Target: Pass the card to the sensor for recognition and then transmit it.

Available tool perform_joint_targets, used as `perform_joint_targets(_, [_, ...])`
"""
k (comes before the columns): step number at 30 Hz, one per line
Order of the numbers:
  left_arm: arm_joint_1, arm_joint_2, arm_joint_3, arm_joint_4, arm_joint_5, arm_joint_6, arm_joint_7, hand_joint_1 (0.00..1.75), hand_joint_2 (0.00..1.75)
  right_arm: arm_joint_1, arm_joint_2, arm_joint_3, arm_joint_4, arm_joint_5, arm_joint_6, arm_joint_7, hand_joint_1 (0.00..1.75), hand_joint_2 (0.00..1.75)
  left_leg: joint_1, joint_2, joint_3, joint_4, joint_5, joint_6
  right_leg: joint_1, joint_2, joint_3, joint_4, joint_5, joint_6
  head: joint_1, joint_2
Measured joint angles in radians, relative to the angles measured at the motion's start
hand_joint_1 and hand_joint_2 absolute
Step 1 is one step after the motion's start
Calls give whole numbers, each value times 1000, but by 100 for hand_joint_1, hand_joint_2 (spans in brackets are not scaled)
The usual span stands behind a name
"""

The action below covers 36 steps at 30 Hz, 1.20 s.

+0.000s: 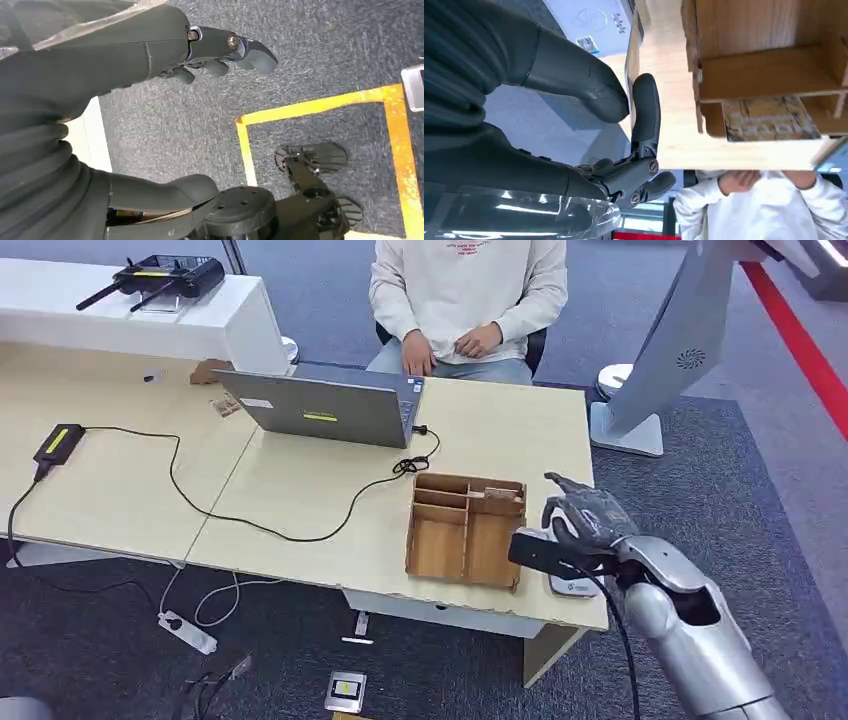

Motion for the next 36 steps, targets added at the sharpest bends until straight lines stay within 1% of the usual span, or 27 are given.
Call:
perform_joint_targets(7, [19,2,34,-34,-93,-39,38,0,175,-2,23,-19,-1,16,-18,-15,175,175,0,0,0,0,0,0,0,0,0,0,0,0,0,0])
perform_joint_targets(13, [43,2,69,-53,-133,-61,43,0,175,-10,37,-27,-1,26,-36,-15,175,175,0,0,0,0,0,0,0,0,0,0,0,0,0,0])
perform_joint_targets(15, [50,2,80,-55,-153,-83,35,0,175,-13,40,-32,1,10,-73,-31,175,175,0,0,0,0,0,0,0,0,0,0,0,0,0,0])
perform_joint_targets(17, [56,-2,88,-43,-172,-98,21,0,175,-29,47,-49,9,-30,-134,-65,175,175,0,0,0,0,0,0,0,0,0,0,0,0,0,0])
perform_joint_targets(19, [63,-5,94,-35,-214,-132,-2,0,175,-50,58,-63,17,-93,-212,-106,175,175,0,0,-1,0,0,0,0,0,0,0,0,0,0,0])
perform_joint_targets(20, [64,0,101,-37,-241,-145,5,0,175,-67,71,-74,23,-127,-253,-119,175,175,0,0,-1,0,0,0,0,0,0,0,0,0,0,0])
perform_joint_targets(21, [66,4,107,-44,-256,-148,18,0,175,-84,82,-82,28,-144,-273,-120,175,175,0,0,0,0,0,0,0,0,0,0,0,0,0,0])
perform_joint_targets(23, [69,15,119,-57,-270,-148,39,0,175,-107,103,-92,38,-151,-282,-119,175,175,0,0,0,0,0,0,0,0,0,0,0,0,0,0])
perform_joint_targets(25, [78,20,133,-69,-289,-152,41,0,175,-116,118,-100,47,-166,-290,-122,175,175,0,0,0,0,0,0,0,-1,0,0,0,0,0,0])
perform_joint_targets(27, [87,24,145,-73,-303,-172,27,0,175,-128,136,-108,58,-196,-308,-146,175,175,0,-1,-1,0,0,0,0,-1,-1,1,0,0,0,0])
perform_joint_targets(29, [93,24,155,-63,-327,-211,-8,0,175,-154,151,-116,75,-230,-328,-182,175,175,0,-1,-1,0,0,0,0,-1,-1,1,0,0,0,0])
perform_joint_targets(31, [97,27,163,-63,-336,-224,-15,0,175,-190,170,-123,97,-250,-339,-205,175,175,0,-1,-1,0,0,0,0,-1,-1,1,0,0,0,0])
perform_joint_targets(33, [97,22,174,-34,-326,-258,-81,0,175,-220,184,-123,121,-265,-338,-229,175,175,0,-1,-1,0,0,0,0,-1,-1,1,0,0,0,0])
perform_joint_targets(34, [96,19,175,-20,-332,-266,-95,0,175,-231,195,-123,128,-270,-342,-233,175,175,0,-1,-1,0,0,0,0,-1,-1,1,0,0,0,0])
perform_joint_targets(35, [99,20,175,-20,-344,-269,-81,0,175,-239,208,-125,136,-272,-350,-236,175,175,1,-1,-1,0,0,0,1,-2,-1,1,0,0,1,0])
perform_joint_targets(36, [99,25,177,-26,-353,-269,-55,0,175,-248,223,-125,144,-271,-352,-236,175,175,1,-2,-1,0,0,0,1,-1,-1,1,0,0,0,0])
